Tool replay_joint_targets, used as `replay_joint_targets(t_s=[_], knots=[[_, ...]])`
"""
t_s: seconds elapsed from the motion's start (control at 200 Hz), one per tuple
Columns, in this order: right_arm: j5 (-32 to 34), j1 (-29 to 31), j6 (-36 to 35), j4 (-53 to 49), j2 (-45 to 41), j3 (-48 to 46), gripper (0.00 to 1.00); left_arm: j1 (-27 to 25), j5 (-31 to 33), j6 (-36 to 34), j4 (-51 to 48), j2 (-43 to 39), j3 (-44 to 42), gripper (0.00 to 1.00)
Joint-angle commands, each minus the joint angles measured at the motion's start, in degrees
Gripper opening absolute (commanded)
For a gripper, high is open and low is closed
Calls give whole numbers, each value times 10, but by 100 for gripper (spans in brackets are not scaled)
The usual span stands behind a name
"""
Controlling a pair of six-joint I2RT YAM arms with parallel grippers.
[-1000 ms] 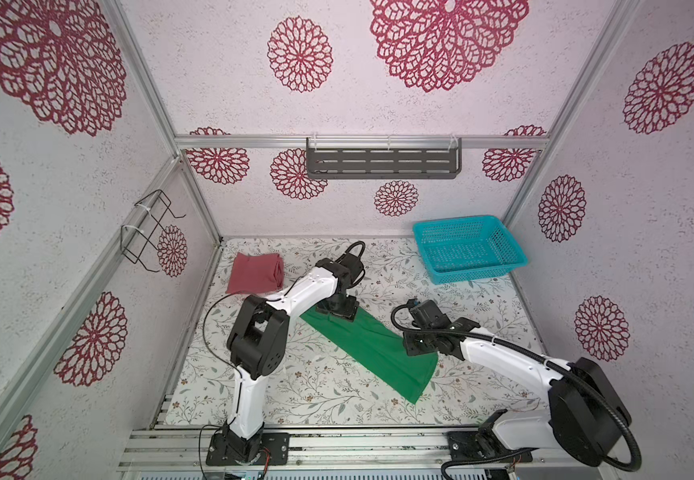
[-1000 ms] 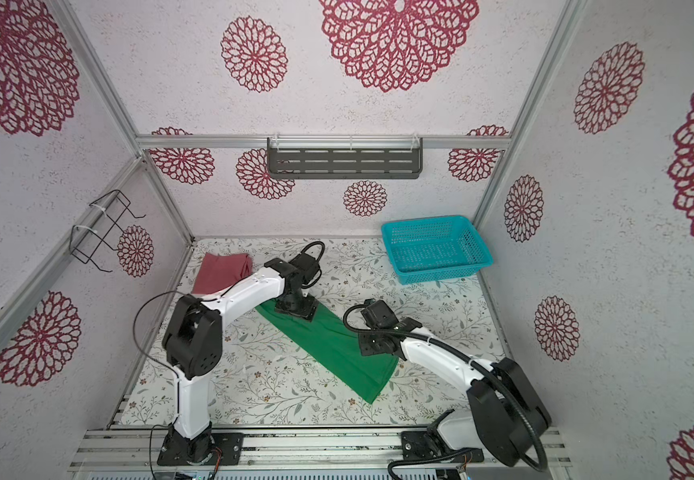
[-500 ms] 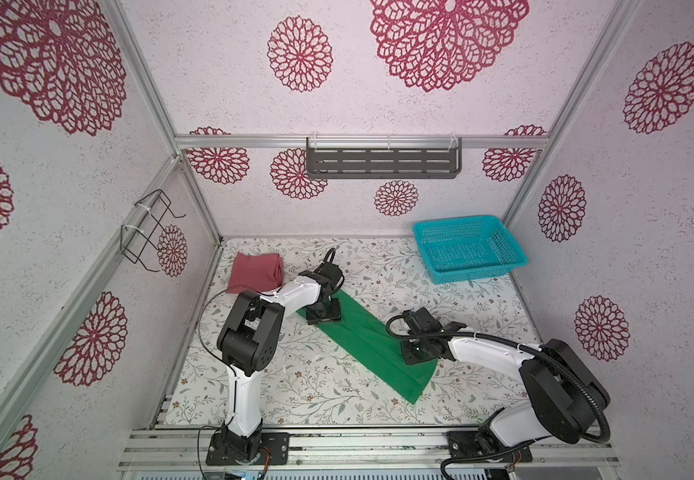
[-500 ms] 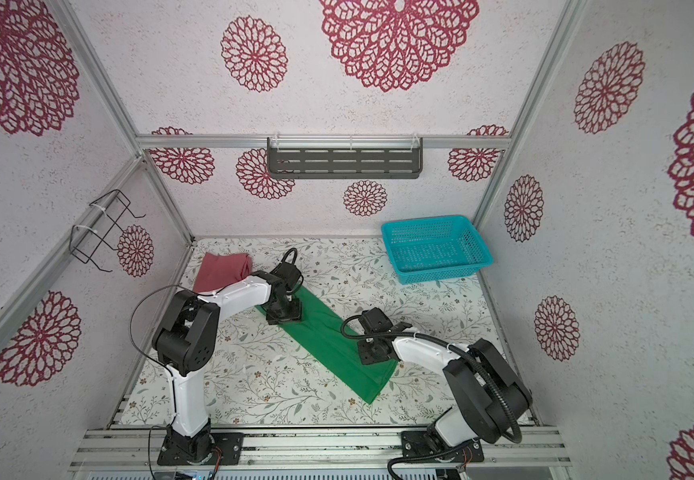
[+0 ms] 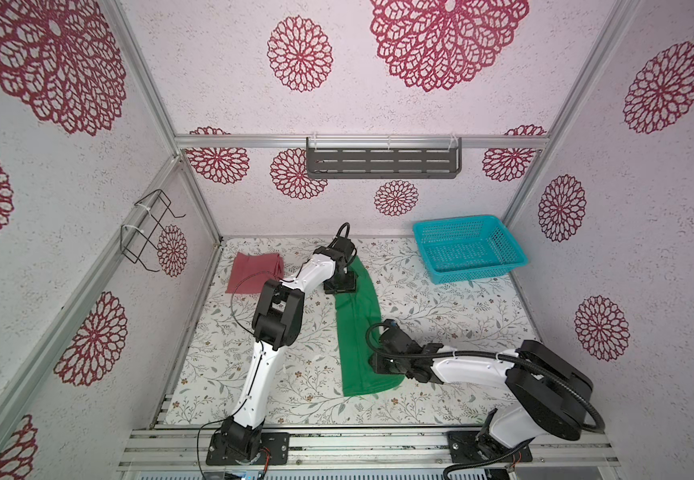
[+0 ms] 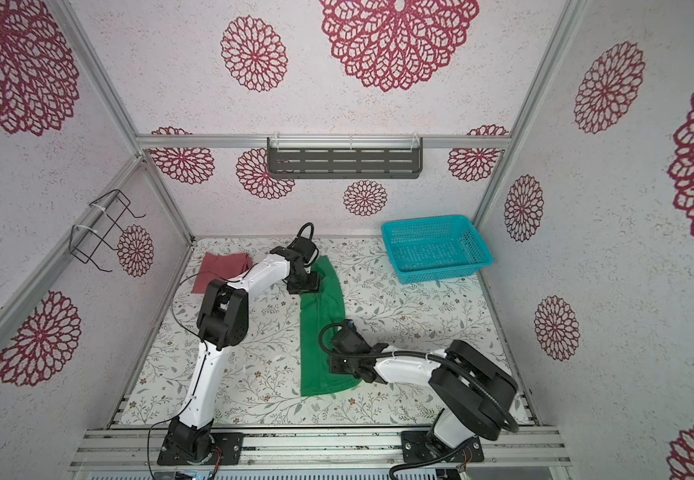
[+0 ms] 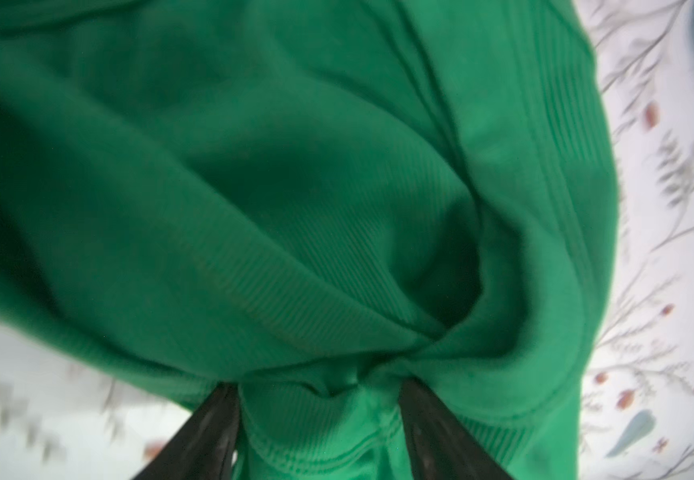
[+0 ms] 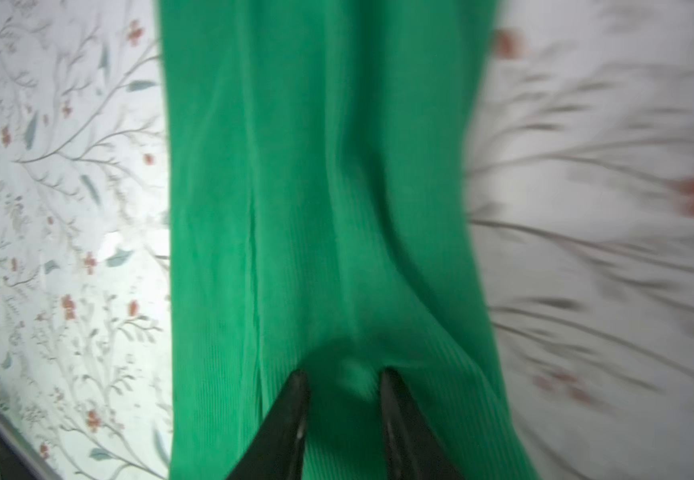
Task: Fold and stack the tank tops
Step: 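Rotate the green strip lengthwise away from the robot with both grippers, then grasp the green strip's near end with both grippers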
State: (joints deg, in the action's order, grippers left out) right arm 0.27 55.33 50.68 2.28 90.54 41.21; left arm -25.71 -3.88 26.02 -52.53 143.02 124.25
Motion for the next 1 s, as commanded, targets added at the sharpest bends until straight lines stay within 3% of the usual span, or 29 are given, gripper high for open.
replay_joint_targets(t_s=[0.0, 0.195, 0.37, 0.5, 0.666, 0.866, 0.996], knots=[[17, 8, -6, -51, 12, 62, 37, 2, -17, -69, -75, 69, 73, 67], [-3, -35, -88, -158, -48, 83, 47, 5, 4, -83, -43, -54, -2, 69], [-78, -103, -152, -240, -102, 57, 53, 4, 52, -63, -43, -200, -95, 78], [-135, -128, -152, -235, -124, 18, 52, 4, 54, -14, 16, -354, -283, 78], [-184, -129, -116, -162, -127, -26, 45, -2, -24, 90, 112, -511, -535, 76], [-195, -128, -100, -88, -114, -51, 41, -37, -95, 213, 211, -618, -742, 75], [-198, -119, -83, -45, -99, -71, 45, -69, -116, 285, 273, -647, -838, 74]])
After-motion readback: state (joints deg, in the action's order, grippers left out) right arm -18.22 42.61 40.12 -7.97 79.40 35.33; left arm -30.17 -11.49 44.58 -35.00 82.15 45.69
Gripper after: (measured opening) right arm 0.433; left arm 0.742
